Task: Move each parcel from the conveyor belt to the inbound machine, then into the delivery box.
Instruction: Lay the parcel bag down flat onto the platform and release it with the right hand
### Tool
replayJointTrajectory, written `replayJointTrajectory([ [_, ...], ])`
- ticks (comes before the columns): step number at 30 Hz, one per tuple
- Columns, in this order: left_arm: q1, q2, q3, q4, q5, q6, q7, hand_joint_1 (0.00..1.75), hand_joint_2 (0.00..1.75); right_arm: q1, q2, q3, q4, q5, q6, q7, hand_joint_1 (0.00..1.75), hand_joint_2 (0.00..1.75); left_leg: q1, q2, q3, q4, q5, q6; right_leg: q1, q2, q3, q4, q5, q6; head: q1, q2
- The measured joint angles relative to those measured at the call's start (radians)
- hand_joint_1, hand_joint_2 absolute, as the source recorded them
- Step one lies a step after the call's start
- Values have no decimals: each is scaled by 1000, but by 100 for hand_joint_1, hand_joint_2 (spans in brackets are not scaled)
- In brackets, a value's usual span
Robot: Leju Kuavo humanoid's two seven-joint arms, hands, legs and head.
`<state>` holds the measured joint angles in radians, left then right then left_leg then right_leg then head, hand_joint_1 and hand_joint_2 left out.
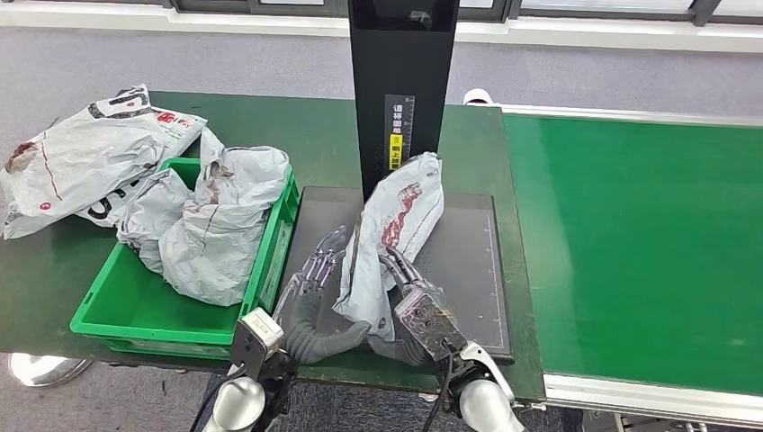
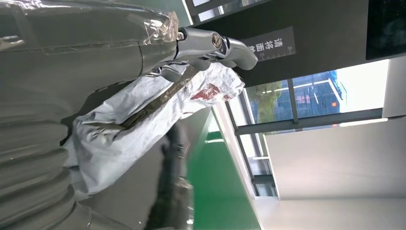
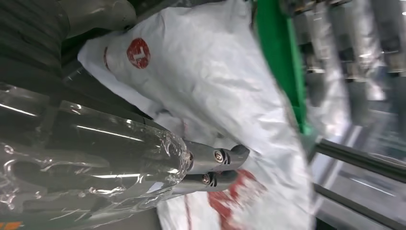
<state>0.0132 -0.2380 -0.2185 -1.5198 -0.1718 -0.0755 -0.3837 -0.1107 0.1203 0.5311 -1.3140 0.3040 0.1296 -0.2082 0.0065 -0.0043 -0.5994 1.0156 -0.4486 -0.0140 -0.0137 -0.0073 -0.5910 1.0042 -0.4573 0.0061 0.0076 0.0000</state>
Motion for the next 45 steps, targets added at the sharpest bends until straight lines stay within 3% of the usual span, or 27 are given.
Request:
replayJointTrajectory([
  [6, -7, -10, 23, 9, -53, 9, -2, 0, 175, 14, -5, -41, -181, 20, -64, -86, 0, 175, 0, 0, 0, 0, 0, 0, 0, 0, 0, 0, 0, 0, 0, 0],
  [13, -82, -19, 27, 75, -280, 143, 61, 0, 175, 30, -5, -98, -365, -141, -188, -188, 0, 175, 0, 0, 1, 0, 0, 0, 0, 0, 0, 0, 0, 0, 0, 0],
  [18, -196, -26, -2, 167, -683, 296, 237, 0, 175, 31, 3, -99, -390, -202, -264, -209, 0, 175, 0, 0, 1, 0, 1, 0, 0, 0, 1, 0, 1, 0, 0, 0],
  [21, -306, -38, -43, 266, -996, 317, 381, 0, 175, 7, 14, -99, -366, -227, -277, -198, 0, 175, 0, 0, 1, 1, 2, -1, 0, 0, 0, 0, 2, 0, 0, 0],
  [25, -457, -62, -103, 434, -1234, 255, 482, 0, 175, -22, 31, -99, -319, -248, -261, -197, 0, 175, 0, 0, 0, 1, 3, -1, 0, 0, 1, 0, 4, 0, 0, 0],
  [31, -650, -97, -160, 750, -1301, 109, 491, 0, 175, -65, 56, -99, -239, -271, -185, -203, 0, 175, 0, 0, 0, 1, 3, -1, 0, 2, 0, 0, 4, 0, 0, 0],
  [37, -748, -100, -183, 979, -1315, -18, 467, 0, 175, -88, 75, -99, -178, -278, -136, -204, 0, 175, 0, 0, 0, 0, 3, -1, 0, 2, 0, 0, 4, 0, 0, 0],
  [41, -796, -98, -189, 1062, -1308, -108, 442, 0, 175, -103, 87, -99, -151, -285, -109, -202, 0, 175, 0, 0, 2, 0, 3, -1, 0, 2, 3, 0, 4, 0, 0, 0],
  [45, -823, -96, -192, 1110, -1306, -124, 435, 0, 175, -112, 95, -99, -133, -286, -103, -202, 0, 175, 0, 0, 5, 0, 3, -2, 0, 2, 5, 0, 3, 0, 0, 0],
])
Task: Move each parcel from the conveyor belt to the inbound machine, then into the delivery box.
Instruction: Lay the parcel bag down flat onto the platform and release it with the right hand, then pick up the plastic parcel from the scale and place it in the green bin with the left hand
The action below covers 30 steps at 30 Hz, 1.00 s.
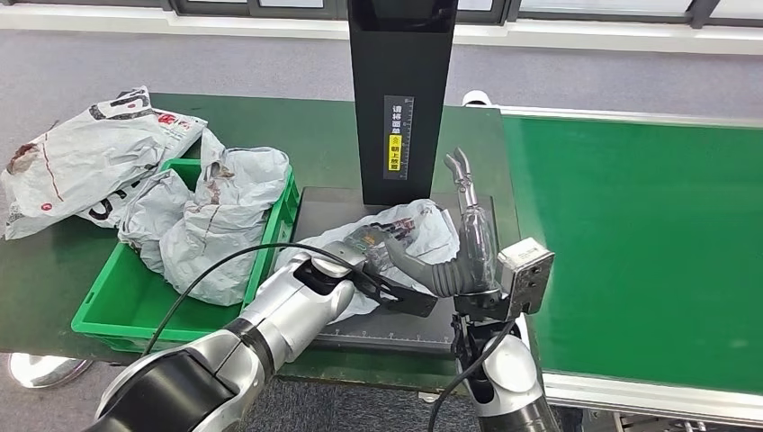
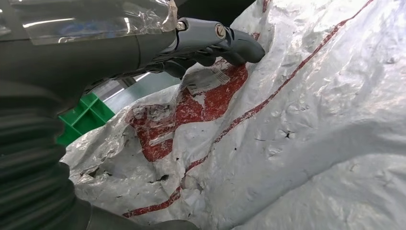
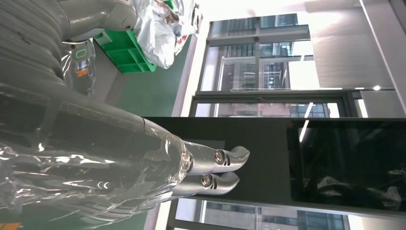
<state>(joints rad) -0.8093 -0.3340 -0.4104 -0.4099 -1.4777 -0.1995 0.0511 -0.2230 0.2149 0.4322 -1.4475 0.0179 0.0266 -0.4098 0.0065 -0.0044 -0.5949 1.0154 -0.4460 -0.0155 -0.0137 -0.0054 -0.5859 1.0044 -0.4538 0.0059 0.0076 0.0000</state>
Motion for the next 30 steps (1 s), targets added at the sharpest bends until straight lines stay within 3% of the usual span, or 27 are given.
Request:
replayJointTrajectory([
  [4, -14, 2, -1, 27, 1, -16, -7, 0, 175, -6, 3, 0, 13, -1, 2, 1, 0, 175, 0, 0, 3, 0, 0, 0, 0, 0, 3, 0, 0, 0, 0, 0],
  [7, -26, 10, -2, 49, 11, -86, -35, 0, 175, -11, 8, 0, 27, -5, 15, 3, 0, 175, 0, 0, 6, 0, 0, 0, 0, 0, 6, 0, 0, 0, 0, 0],
  [11, -36, 21, -2, 67, 24, -155, -76, 175, 175, -14, 10, 0, 40, -8, 24, 9, 0, 175, 0, 0, 12, -1, -1, -1, 0, 0, 12, 0, -2, -1, 0, 0],
  [22, -38, 12, -4, 77, 35, -121, -151, 175, 175, -2, 9, -4, 43, -16, -7, 23, 0, 175, 0, 1, 21, -2, -4, -1, 0, -2, 20, 0, -4, -1, 0, 0],
  [30, -39, 4, -23, 75, 29, -44, -122, 175, 175, 10, 4, -13, 32, -24, -41, 31, 0, 175, 0, 0, 20, -2, -4, -1, 0, -2, 20, -1, -5, -2, 0, 0],
])
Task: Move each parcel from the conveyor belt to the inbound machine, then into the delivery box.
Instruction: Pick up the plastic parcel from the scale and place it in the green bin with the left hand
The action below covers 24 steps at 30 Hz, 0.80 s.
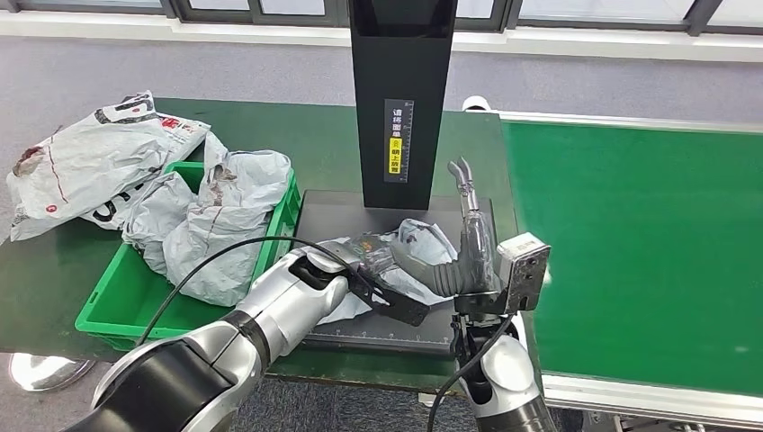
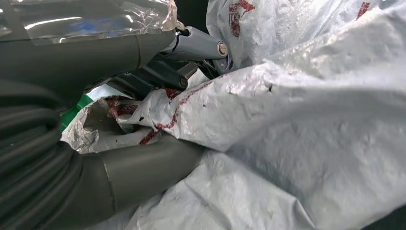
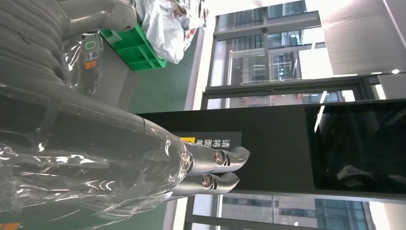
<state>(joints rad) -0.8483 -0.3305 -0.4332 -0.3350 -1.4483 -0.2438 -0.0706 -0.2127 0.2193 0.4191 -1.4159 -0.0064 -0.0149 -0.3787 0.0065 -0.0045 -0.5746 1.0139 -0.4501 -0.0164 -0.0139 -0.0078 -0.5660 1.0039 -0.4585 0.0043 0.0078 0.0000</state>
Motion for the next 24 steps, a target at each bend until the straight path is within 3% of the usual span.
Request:
replayJointTrajectory([
  [4, 2, 1, -5, 0, 5, 34, 21, 175, 175, 6, -6, -1, -4, -4, -12, -1, 0, 175, 0, 0, -1, 0, 0, 0, 0, 0, -1, 0, 0, 0, 0, 0],
  [13, 6, 47, 9, -70, 65, 232, 101, 175, 175, 72, -22, -30, -73, 12, -83, 2, 0, 175, 0, 0, -10, 0, 4, -1, 0, 1, -11, 1, 3, -1, 0, 0],
  [16, 29, 86, 35, -212, 53, 260, 161, 175, 175, 115, -26, -55, -117, 28, -112, 4, 0, 175, 0, 0, -14, 0, 4, -1, 0, 2, -15, 1, 4, -1, 0, 0],
  [24, 195, 234, 126, -796, -3, 273, 328, 175, 175, 195, -31, -112, -199, 59, -139, 21, 0, 175, 0, 5, -19, -1, 3, -2, 1, 7, -23, 2, 3, -2, 0, 0],
])
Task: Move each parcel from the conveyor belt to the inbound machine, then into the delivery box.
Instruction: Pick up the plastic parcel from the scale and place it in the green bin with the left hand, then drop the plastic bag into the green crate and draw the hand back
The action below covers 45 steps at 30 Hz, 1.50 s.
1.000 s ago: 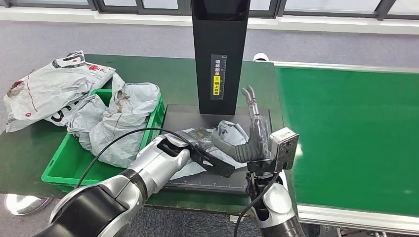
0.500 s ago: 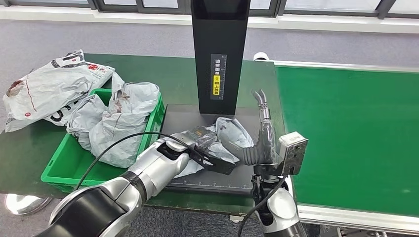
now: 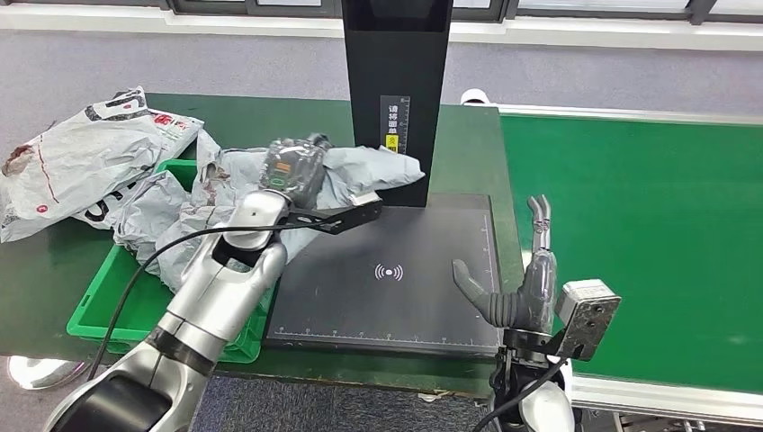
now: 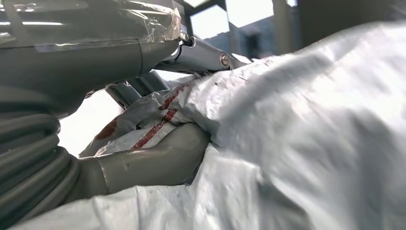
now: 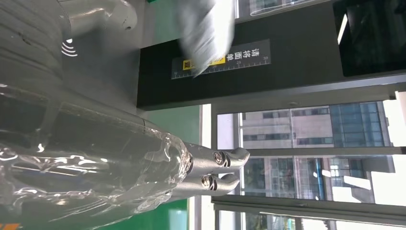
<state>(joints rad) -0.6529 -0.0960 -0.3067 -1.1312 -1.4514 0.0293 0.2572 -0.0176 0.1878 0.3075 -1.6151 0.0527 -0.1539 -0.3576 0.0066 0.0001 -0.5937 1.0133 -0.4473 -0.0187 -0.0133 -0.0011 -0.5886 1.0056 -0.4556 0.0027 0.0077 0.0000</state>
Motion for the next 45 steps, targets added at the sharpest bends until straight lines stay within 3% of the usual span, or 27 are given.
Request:
replayJointTrajectory([
  [4, 75, 40, 37, -176, -29, 40, 46, 175, 175, 2, 0, -17, -12, 15, -1, 13, 0, 175, 0, 0, 0, 0, 0, 0, 0, 0, 0, 0, 0, 0, 0, 0],
  [11, 167, 68, 101, -366, -88, 98, 126, 175, 175, 2, 4, -37, -13, 28, -2, 28, 0, 175, 0, 0, 0, 0, 0, 0, 0, -1, 1, 0, 0, 0, 0, 0],
  [16, 194, 111, 146, -411, -92, 9, 193, 175, 175, -2, 13, -47, -13, 36, -3, 45, 0, 175, 0, 0, 0, 0, 0, 0, 0, -1, 0, 0, 0, 0, 0, 0],
  [22, 171, 163, 146, -271, -92, -102, 237, 175, 175, -18, 27, -65, -10, 48, 23, 57, 0, 175, 0, 0, 0, 0, 1, -1, 1, -1, 0, 0, 0, -1, 0, 0],
  [30, 80, 178, 137, 111, -93, -169, 206, 173, 175, -50, 49, -78, 11, 52, 62, 69, 0, 175, 0, 0, 0, 0, 2, -1, 1, 0, 0, 0, 1, -1, 0, 0],
  [31, 65, 178, 137, 163, -94, -177, 195, 154, 175, -54, 51, -80, 15, 52, 66, 70, 0, 175, 0, 0, 0, 0, 2, -1, 1, 0, 0, 0, 1, -1, 0, 0],
  [34, 22, 178, 137, 318, -95, -205, 161, 34, 44, -69, 56, -83, 30, 53, 75, 71, 0, 175, 0, 0, 2, 0, 1, -2, 1, 0, 2, 0, 1, -2, 0, 0],
  [35, 11, 178, 137, 362, -95, -211, 151, 10, 0, -74, 57, -83, 36, 52, 77, 71, 0, 175, 0, 0, 3, 0, 1, -2, 1, 0, 3, 0, 1, -2, 0, 0],
  [37, -10, 177, 137, 434, -96, -215, 138, 0, 0, -85, 60, -84, 47, 52, 79, 71, 0, 175, 0, 1, 6, -1, 0, -3, 1, 0, 5, 0, 0, -2, 0, 0],
  [45, -59, 166, 137, 553, -96, -200, 162, 0, 0, -87, 61, -87, 55, 49, 66, 69, 0, 175, 0, 4, 19, -4, -6, -9, 1, 3, 20, 0, -5, -8, 0, 0],
])
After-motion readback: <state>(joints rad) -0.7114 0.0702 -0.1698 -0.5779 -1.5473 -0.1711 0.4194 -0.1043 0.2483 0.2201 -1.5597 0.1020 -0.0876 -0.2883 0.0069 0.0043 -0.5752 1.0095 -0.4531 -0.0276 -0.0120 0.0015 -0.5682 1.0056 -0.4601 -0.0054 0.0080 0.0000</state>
